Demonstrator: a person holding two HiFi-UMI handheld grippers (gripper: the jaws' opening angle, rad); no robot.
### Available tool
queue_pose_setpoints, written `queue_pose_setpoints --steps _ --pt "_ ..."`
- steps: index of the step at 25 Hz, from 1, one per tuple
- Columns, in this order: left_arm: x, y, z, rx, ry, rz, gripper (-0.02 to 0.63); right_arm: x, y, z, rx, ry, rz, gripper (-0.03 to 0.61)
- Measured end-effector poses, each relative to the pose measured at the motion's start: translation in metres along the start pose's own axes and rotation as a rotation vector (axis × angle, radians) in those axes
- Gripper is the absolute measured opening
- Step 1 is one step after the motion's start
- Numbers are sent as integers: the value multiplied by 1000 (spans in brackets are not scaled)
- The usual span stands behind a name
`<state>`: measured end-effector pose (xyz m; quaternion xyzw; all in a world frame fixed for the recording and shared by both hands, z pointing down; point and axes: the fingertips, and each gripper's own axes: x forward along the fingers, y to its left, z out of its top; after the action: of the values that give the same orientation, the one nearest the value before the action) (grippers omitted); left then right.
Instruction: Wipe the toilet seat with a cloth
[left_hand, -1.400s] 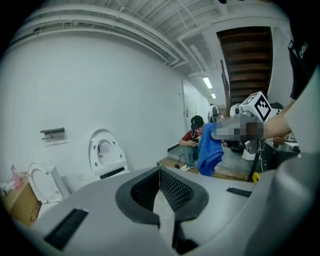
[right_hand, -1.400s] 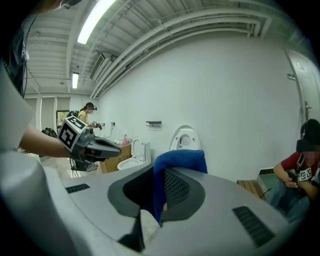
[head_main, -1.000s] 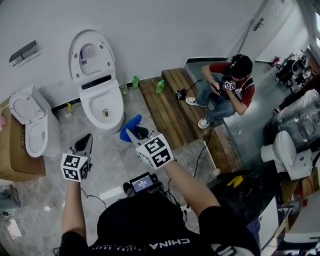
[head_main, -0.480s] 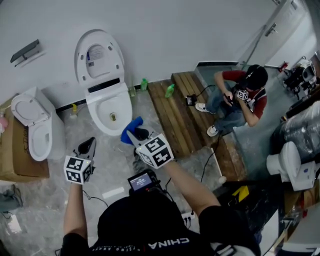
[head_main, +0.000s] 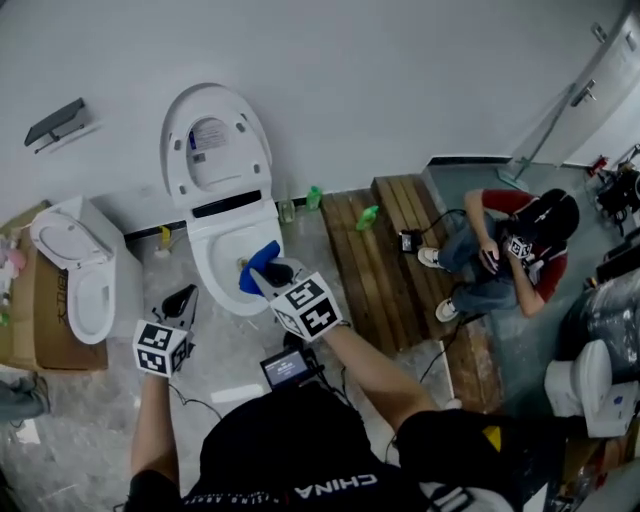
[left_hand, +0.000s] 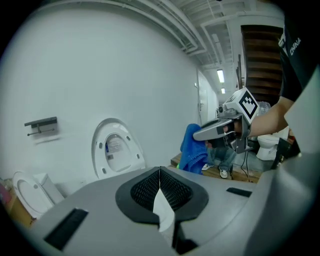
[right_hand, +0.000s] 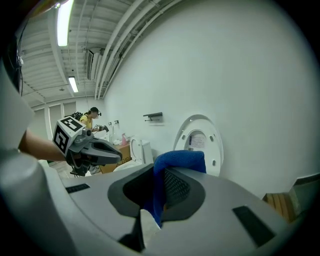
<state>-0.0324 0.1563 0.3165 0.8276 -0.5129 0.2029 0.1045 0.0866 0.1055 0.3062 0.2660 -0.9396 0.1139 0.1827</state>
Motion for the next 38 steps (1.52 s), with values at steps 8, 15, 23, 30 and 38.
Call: queue_pose_setpoints --steps 8,15,23,30,38 --pt "85 45 53 3 7 33 14 56 -95 51 11 -16 50 44" --pt "126 67 69 -12 8 34 14 82 -139 71 8 -67 30 44" --pt "147 92 71 -6 6 -8 14 106 -142 78 44 -60 4 44" --pt "141 123 80 28 -12 -34 14 125 -120 98 65 -80 -31 44" --pt "143 134 82 23 -25 -56 14 132 -117 103 61 -71 -46 44"
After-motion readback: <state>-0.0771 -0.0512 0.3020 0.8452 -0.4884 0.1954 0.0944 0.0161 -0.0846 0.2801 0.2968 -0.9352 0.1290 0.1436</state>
